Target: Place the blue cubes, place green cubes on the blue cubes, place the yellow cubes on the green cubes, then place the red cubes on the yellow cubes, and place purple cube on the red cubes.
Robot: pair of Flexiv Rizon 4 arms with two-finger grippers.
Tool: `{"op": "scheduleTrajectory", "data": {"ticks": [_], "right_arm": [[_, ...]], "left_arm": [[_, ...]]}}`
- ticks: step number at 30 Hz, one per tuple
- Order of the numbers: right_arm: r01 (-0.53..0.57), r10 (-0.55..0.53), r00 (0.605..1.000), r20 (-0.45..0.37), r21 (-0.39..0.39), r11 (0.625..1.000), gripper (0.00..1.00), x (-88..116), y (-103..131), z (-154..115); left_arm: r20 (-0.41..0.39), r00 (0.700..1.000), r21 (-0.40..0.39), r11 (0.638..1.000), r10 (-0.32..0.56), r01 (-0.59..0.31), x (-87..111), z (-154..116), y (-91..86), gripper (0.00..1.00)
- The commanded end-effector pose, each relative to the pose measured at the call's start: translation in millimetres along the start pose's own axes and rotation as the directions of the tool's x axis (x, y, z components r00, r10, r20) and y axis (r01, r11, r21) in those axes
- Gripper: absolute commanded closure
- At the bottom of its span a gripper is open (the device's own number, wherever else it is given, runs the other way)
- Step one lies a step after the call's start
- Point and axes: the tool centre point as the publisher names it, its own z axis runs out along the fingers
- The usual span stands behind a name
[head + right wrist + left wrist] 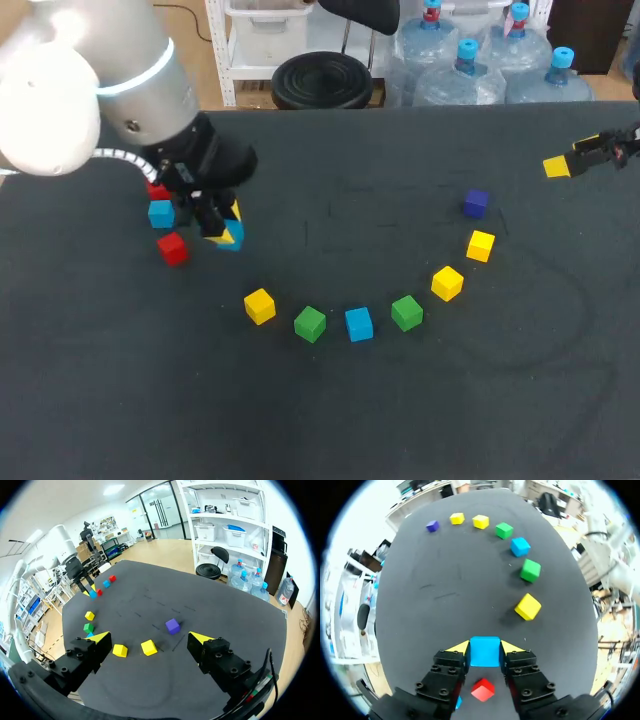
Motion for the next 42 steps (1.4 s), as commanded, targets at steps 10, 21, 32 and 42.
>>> {"op": "scheduleTrajectory", "data": {"ticks": [10, 21, 32, 42], "right_arm": [[0.001, -0.001, 1.000, 0.002, -0.003, 1.000, 0.00, 0, -1, 1], [0.001, -0.001, 1.000, 0.002, -0.003, 1.000, 0.00, 0, -1, 1], [0.001, -0.001, 1.000, 0.002, -0.003, 1.000, 0.00, 0, -1, 1], [0.001, -0.001, 1.000, 0.002, -0.003, 1.000, 0.00, 0, -1, 1]], "left_arm": [[0.027, 0.995, -0.005, 0.995, -0.097, 0.097, -31.9, 15, 27.0, 1.00], [0.039, 0.997, -0.009, 0.997, -0.072, 0.072, -54.8, 25, 51.0, 1.00], [0.013, 0.998, -0.004, 0.999, -0.054, 0.054, -71.4, 33, 71.8, 1.00], [0.024, 0.996, 0.011, 0.996, -0.088, 0.087, -89.2, 41, 77.4, 1.00]]}}
